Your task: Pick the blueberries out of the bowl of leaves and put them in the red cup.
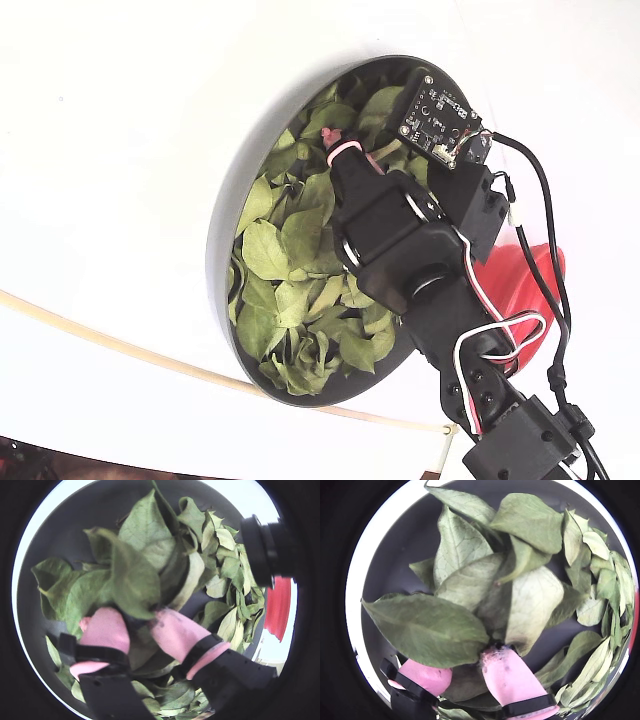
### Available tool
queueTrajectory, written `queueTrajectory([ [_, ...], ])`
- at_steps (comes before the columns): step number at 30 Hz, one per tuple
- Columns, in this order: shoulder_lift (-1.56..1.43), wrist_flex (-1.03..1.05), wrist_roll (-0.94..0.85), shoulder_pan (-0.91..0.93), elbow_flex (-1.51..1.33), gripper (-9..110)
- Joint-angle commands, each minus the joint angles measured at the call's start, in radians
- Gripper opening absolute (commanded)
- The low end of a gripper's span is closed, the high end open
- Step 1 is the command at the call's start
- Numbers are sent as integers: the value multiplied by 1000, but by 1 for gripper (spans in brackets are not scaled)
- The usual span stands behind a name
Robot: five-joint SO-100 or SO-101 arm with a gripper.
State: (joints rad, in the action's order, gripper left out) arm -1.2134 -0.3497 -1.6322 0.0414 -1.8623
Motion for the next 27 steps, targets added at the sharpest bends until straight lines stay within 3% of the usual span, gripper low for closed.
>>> queueTrajectory([
  [1,-103,11,-8,17,-11,10],
  [27,-241,64,20,25,-58,9],
])
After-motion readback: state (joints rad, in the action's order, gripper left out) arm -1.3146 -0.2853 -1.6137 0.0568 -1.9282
